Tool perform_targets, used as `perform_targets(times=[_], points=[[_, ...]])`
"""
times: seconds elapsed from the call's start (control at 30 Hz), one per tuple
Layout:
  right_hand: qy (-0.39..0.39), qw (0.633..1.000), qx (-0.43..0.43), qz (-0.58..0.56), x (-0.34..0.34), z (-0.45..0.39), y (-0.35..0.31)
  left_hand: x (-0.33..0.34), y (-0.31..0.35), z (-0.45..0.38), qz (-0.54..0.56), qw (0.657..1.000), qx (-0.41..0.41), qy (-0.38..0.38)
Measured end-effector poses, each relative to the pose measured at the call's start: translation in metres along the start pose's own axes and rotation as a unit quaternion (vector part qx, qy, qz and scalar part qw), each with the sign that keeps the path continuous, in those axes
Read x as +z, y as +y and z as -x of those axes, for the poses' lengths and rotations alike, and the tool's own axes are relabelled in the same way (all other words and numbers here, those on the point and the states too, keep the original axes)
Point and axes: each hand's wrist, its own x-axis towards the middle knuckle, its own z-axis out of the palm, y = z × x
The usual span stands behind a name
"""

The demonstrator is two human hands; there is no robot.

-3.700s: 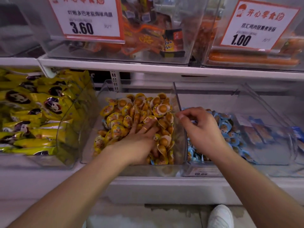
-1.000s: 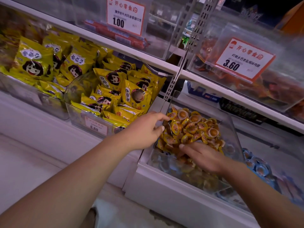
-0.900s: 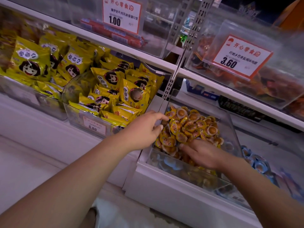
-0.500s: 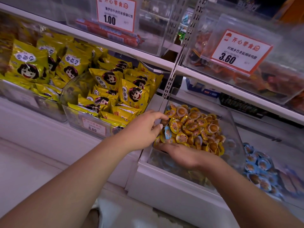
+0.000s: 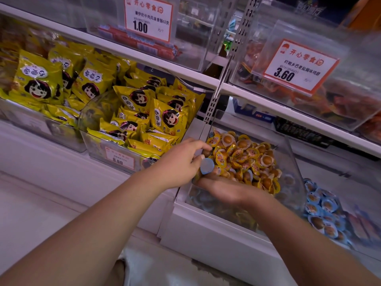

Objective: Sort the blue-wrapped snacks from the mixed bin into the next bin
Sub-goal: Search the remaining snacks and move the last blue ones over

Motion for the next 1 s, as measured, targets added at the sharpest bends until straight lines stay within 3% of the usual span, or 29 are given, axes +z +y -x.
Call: perform_targets(times=[0.27,0.43,0.63,0.73,0.87,0.93,1.0], points=[[-0.023,0.991,0.1,-0.091,-0.005,-0.006,0.005,0.001,0.001,0.0,0.0,1.0,0.003,0.004],[-0.009,0.998,0.011,-0.059,0.0,-0.015,0.005,0.001,0.002,0.0,-0.003,1.0,0.004,0.003],[0.004,0.996,0.037,-0.081,0.002,-0.013,0.011,0.0,0.003,0.0,-0.005,1.0,0.005,-0.003],[0.008,1.0,0.004,-0.007,0.001,-0.012,0.012,0.0,0.003,0.0,-0.005,1.0,0.006,-0.003],[0.07,0.994,-0.069,0.042,-0.002,-0.005,0.015,-0.001,0.006,0.002,-0.018,1.0,0.022,0.012],[0.134,0.986,-0.102,0.012,-0.004,0.001,0.016,-0.002,0.011,0.003,-0.057,0.994,0.055,0.07],[0.248,0.96,-0.094,-0.086,-0.013,0.007,0.018,-0.004,0.021,0.004,-0.063,0.98,0.102,0.162]])
